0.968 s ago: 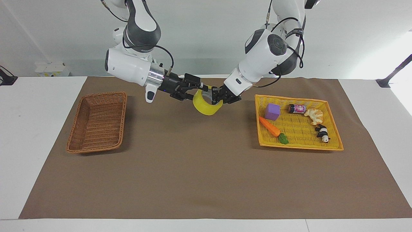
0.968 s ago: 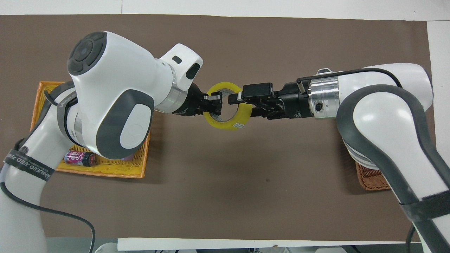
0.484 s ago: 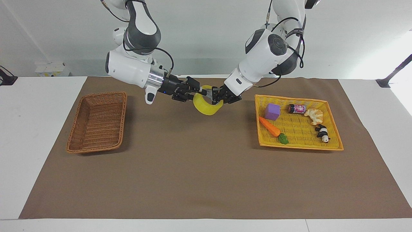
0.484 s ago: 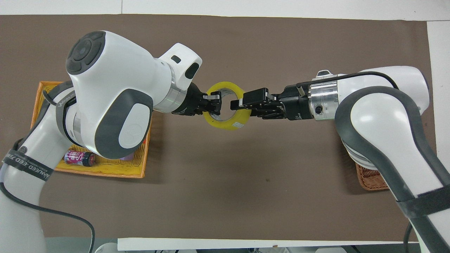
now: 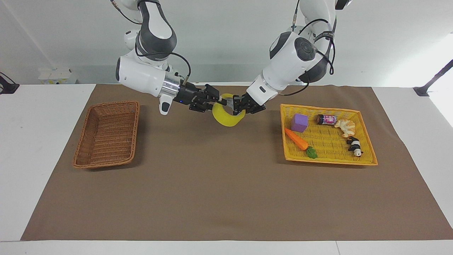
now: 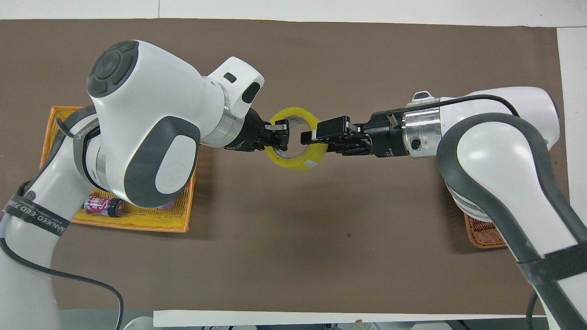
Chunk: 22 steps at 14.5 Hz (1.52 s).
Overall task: Move tape to another basket
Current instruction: 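Close the right gripper on the tape while the left gripper releases it, then carry the tape with the right gripper while the left gripper withdraws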
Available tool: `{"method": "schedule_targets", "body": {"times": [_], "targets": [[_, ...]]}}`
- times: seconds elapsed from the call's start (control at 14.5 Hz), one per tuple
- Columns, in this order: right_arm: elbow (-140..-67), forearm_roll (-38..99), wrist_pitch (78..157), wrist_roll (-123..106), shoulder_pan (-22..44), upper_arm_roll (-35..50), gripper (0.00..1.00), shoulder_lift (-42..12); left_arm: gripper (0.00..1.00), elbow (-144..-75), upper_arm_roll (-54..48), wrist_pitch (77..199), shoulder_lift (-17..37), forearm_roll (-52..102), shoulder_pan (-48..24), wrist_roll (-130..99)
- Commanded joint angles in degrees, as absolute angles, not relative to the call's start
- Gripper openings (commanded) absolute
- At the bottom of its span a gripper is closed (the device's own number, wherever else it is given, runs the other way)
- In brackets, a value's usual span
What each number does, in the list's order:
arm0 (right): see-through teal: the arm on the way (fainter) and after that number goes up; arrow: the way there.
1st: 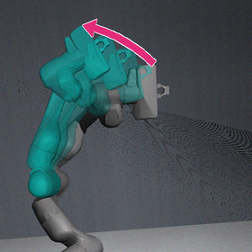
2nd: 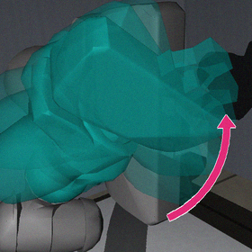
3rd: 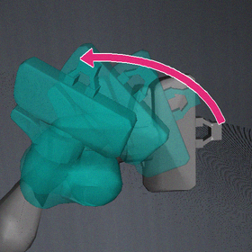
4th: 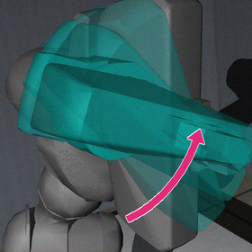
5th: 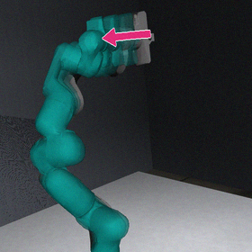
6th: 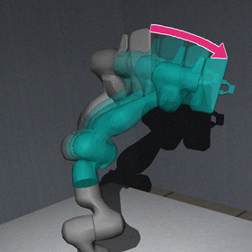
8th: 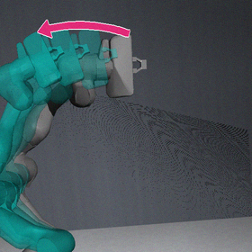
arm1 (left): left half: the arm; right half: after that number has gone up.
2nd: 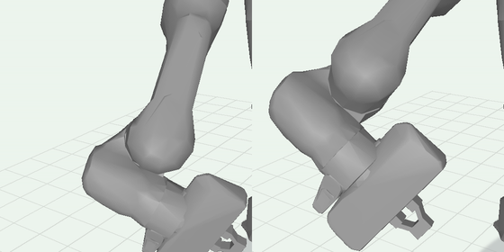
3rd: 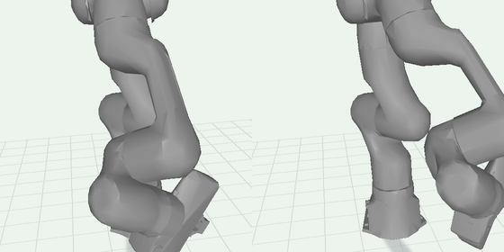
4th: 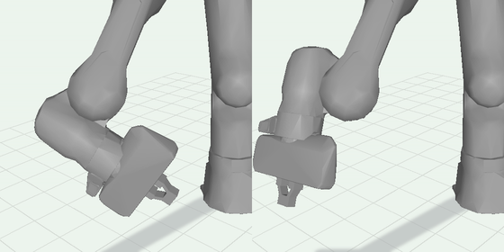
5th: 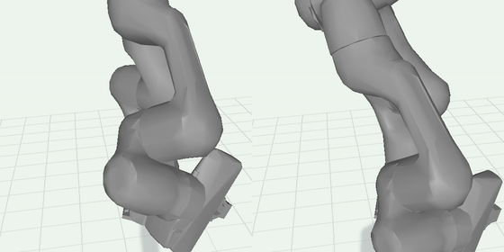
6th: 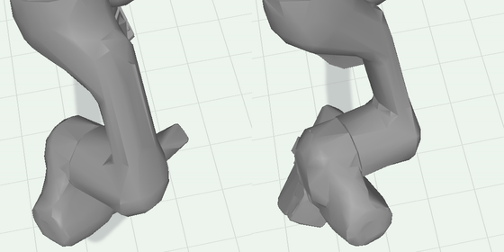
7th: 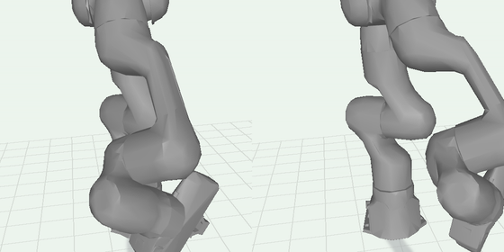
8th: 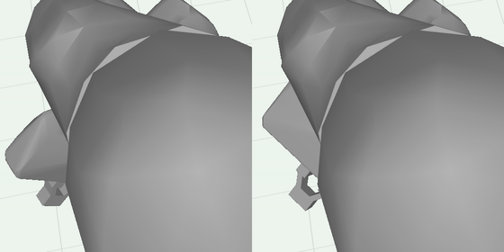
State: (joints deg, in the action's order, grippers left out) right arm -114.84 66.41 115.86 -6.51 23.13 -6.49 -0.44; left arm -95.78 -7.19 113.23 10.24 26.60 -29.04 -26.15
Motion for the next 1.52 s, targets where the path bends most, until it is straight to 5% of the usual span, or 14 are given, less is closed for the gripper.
{"method": "schedule_targets", "body": {"times": [0.0, 0.69, 0.97, 1.45], "targets": [[-115.8, 67.4, 115.2, -7.9, 22.2, -6.4, 0.00, 0.8, 0.92, -95.6, -6.5, 110.7, 7.7, 26.5, -28.8, -28.7], [-115.7, 67.5, 114.4, -8.5, 21.4, -6.5, 0.00, 0.8, 0.99, -95.1, -5.9, 99.4, -0.6, 17.5, -17.5, -28.7], [-115.2, 67.2, 111.8, -8.5, 19.6, -6.7, 0.00, 0.8, 0.99, -95.4, -5.9, 96.7, -0.6, 11.4, -7.4, -22.1], [-113.1, 56.4, 89.7, -20.5, -6.1, -6.8, 0.00, -1.8, 0.99, -96.7, -5.9, 96.5, -0.8, 2.5, 2.2, -0.9]]}}
